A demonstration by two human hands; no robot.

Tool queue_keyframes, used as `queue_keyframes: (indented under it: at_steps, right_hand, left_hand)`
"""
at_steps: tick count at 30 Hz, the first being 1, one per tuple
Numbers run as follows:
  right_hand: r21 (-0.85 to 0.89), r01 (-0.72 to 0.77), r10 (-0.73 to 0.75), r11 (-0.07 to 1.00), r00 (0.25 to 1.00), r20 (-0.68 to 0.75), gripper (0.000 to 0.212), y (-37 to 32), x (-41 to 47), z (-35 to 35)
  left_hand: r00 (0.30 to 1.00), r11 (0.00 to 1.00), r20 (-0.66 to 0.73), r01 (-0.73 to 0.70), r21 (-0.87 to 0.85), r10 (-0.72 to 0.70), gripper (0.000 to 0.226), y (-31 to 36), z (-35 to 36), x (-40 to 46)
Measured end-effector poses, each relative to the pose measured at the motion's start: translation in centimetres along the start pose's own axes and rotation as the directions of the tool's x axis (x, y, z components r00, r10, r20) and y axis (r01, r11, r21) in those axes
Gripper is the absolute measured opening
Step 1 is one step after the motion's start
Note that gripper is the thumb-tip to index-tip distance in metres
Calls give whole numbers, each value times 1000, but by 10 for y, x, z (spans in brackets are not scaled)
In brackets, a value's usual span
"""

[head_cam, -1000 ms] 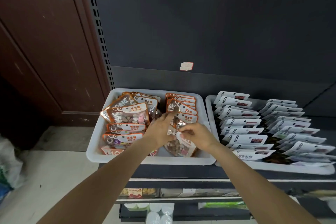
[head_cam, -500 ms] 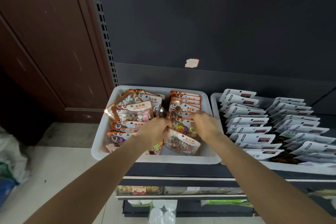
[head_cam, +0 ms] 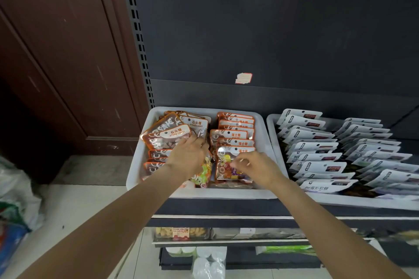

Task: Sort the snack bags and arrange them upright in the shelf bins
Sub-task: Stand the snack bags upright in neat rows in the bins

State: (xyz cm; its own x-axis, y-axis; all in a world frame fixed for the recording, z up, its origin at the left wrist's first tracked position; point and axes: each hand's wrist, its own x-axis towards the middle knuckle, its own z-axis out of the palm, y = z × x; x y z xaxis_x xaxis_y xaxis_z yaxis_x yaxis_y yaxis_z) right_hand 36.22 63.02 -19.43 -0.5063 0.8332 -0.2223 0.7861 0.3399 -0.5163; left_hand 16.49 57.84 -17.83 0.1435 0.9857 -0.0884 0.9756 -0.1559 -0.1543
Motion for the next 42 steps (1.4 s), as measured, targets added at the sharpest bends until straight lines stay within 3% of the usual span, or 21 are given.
queue_keyframes:
  at_steps: [3,6,8,10,12,17,19,28,31,33,36,39,42]
  right_hand:
    - [111,12,-39,994,969,243,44,-6,-3,3]
    - [57,63,-75,996,965,253,31,-9,-4,3]
    - [-55,116,-103,992,977,188,18,-10,-3,-1]
    - [-129,103,-87,986,989,121,16,-8,-2,-5]
    - [-138,79,-71,987,995,64,14,-5,0,-9]
    - [-116,6,-40,993,956,-291,12,1,4,-35]
    - [-116,0,-42,993,932,-361,12,2,4,-47]
    - [-90,-24,-9,996,935,-354,13,6,6,-45]
    - [-117,-34,-19,993,907,-420,15,5,6,-46]
    - [-115,-28,-31,993,879,-476,16,6,5,-52]
    - [-125,-10,-54,992,867,-495,16,8,8,-61]
    - [-114,23,-69,993,909,-411,14,6,13,-61]
    - [-118,45,-84,992,933,-349,18,-4,18,-55]
  left_hand:
    - [999,997,39,3,76,-6,67,0,2,3]
    - [998,1000,56,-12,6,11,70,-2,4,4]
    - [997,978,64,-20,-206,34,70,-3,6,4]
    - [998,890,62,17,-456,13,70,-2,7,3]
    - [999,817,43,35,-575,-13,64,0,8,2]
    - [994,721,-62,24,-693,-93,36,3,6,5]
    - [986,702,-88,37,-711,-141,33,3,1,10]
    - [961,574,-180,-29,-818,-208,26,-10,-15,21]
    - [981,433,-107,-28,-901,-160,25,-6,-18,22]
    - [994,394,-41,3,-919,-103,26,2,-17,26]
    - [998,418,46,58,-906,-39,27,23,-12,34]
    - [996,466,90,90,-880,-23,33,33,-7,39]
    - [991,725,-73,35,-688,-116,40,18,-13,30]
